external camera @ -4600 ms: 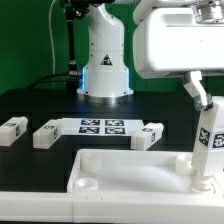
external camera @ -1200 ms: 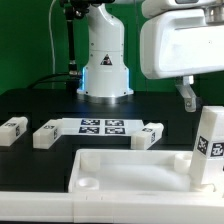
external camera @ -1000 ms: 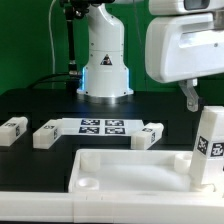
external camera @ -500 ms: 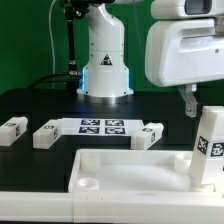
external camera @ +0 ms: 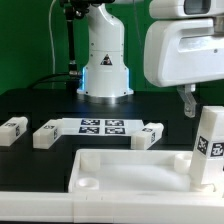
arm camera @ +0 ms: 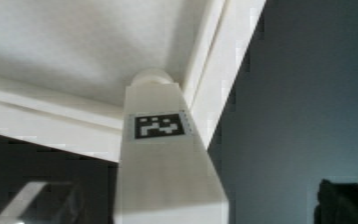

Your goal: Assemble desk

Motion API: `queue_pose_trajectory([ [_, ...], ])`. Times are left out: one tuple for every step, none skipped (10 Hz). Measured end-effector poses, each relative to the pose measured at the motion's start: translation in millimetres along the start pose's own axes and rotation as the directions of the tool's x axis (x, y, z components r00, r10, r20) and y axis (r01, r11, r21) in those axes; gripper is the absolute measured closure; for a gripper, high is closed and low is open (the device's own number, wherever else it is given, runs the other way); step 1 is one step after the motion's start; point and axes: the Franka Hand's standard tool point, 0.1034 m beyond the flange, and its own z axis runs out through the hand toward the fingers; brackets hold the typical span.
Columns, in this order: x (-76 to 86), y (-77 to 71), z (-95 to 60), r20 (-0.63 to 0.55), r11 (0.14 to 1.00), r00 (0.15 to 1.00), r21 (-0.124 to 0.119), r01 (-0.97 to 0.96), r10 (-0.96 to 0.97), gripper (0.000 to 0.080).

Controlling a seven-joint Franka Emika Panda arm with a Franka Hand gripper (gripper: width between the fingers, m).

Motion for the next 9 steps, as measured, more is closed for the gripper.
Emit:
queue_pose_trajectory([
  [2.2,3.8,1.2,-0.004,1.0,1.0,-0.001,0.002,-0.002,0.0151],
  [6.0,7.6,2.3,-0.008,1.0,1.0,-0.001,0.012,-0.012,0.0151],
  [7.8,9.0,4.3,-0.008,1.0,1.0,0.0,0.01,-0.01,0.0151],
  [7.3,9.9,6.2,-0.006,1.0,1.0,0.0,0.012,-0.012,0.0151],
  [6.5,12.5,7.8,-0.004,1.0,1.0,-0.001,0.021,-0.021,0.0151],
  [5.9,13.7,8.8,-0.003,1.0,1.0,-0.001,0.02,-0.02,0.0151],
  [5.5,13.5,9.4,-0.002,1.0,1.0,-0.001,0.021,-0.021,0.0276],
  [5.6,13.4,9.4,-0.002,1.0,1.0,-0.001,0.021,-0.021,0.0276],
  [5.6,13.4,9.4,-0.002,1.0,1.0,-0.001,0.021,-0.021,0.0413],
])
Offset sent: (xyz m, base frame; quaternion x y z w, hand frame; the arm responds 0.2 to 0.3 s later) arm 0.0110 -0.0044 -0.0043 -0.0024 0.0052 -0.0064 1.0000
